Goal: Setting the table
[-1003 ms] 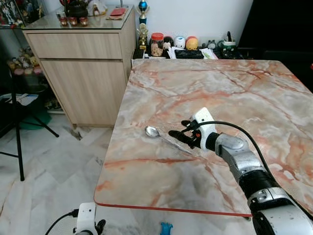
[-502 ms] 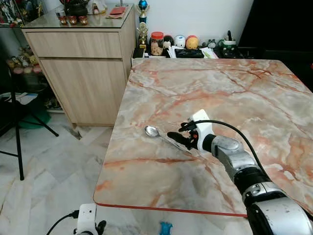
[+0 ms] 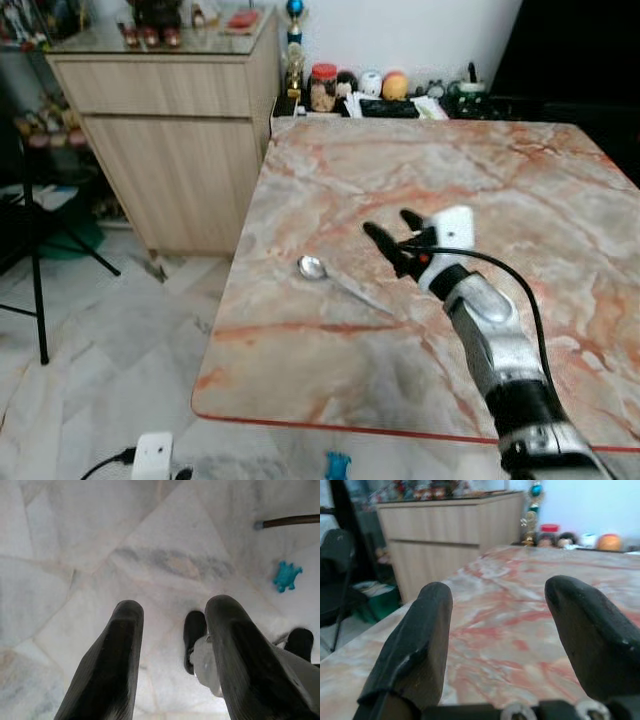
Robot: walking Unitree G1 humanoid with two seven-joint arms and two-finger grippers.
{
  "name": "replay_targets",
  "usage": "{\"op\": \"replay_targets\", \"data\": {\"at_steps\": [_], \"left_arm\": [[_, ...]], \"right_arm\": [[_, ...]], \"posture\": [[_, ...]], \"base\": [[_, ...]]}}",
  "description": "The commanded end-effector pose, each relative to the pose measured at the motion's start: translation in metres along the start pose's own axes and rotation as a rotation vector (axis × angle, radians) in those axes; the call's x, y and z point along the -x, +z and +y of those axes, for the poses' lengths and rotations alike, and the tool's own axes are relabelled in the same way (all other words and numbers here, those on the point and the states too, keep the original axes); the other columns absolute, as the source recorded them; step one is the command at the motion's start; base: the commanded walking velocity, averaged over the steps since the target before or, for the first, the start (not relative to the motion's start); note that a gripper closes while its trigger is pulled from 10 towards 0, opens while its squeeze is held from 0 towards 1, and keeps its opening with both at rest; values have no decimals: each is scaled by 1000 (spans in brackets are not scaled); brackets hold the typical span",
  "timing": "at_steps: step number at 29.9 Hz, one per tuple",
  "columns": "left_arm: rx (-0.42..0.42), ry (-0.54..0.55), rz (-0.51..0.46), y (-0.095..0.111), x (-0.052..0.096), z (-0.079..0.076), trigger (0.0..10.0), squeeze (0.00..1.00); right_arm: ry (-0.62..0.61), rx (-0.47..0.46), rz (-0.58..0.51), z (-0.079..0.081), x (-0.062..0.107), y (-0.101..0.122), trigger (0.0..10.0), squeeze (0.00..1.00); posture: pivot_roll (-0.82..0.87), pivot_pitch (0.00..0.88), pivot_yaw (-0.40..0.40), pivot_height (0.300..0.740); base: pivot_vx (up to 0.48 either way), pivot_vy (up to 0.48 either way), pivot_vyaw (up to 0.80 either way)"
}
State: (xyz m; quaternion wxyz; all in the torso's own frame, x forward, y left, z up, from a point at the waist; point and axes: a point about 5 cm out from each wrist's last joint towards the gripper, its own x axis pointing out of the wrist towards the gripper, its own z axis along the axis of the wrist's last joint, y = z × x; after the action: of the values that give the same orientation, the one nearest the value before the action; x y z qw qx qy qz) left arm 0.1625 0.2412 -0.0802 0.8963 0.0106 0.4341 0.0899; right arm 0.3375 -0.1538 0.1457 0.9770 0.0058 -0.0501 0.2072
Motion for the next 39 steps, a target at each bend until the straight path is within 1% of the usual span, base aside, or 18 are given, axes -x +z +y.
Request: {"op": "replay_targets", "data": {"at_steps": [1, 8, 12, 18, 24, 27, 31, 39], "left_arm": [[17, 13, 2, -5, 2, 7, 10000, 0], [47, 32, 15, -16, 7, 15, 10000, 0], [56, 29, 18, -17, 7, 14, 10000, 0], [64, 23, 15, -15, 6, 12, 10000, 0], [65, 23, 17, -14, 5, 11, 10000, 0], [64, 21, 22, -14, 5, 10, 10000, 0], [64, 18, 26, -16, 5, 9, 10000, 0], [62, 13, 29, -16, 5, 7, 10000, 0]], "right_arm": [[-12, 11, -29, 4, 5, 8, 10000, 0], [-22, 10, -39, 10, 11, 12, 10000, 0], [-7, 10, -49, 16, 7, 17, 10000, 0], [3, 6, -47, 21, 7, 20, 10000, 0], [2, 10, -39, 21, 8, 20, 10000, 0], [2, 11, -35, 21, 8, 19, 10000, 0], [8, 17, -29, 22, 8, 19, 10000, 0], [7, 16, -22, 22, 7, 18, 10000, 0]], "posture": [[68, 0, -7, 740], [66, 0, -10, 740], [69, 0, -12, 740], [73, 0, -15, 740], [71, 0, -15, 740], [70, 0, -16, 740], [71, 0, -17, 740], [71, 0, -17, 740]], "base": [[0, 0, 0], [0, 0, 0], [0, 0, 0], [41, 0, 0], [81, 0, 0], [271, 0, 0], [0, 0, 0], [210, 0, 0]]}}
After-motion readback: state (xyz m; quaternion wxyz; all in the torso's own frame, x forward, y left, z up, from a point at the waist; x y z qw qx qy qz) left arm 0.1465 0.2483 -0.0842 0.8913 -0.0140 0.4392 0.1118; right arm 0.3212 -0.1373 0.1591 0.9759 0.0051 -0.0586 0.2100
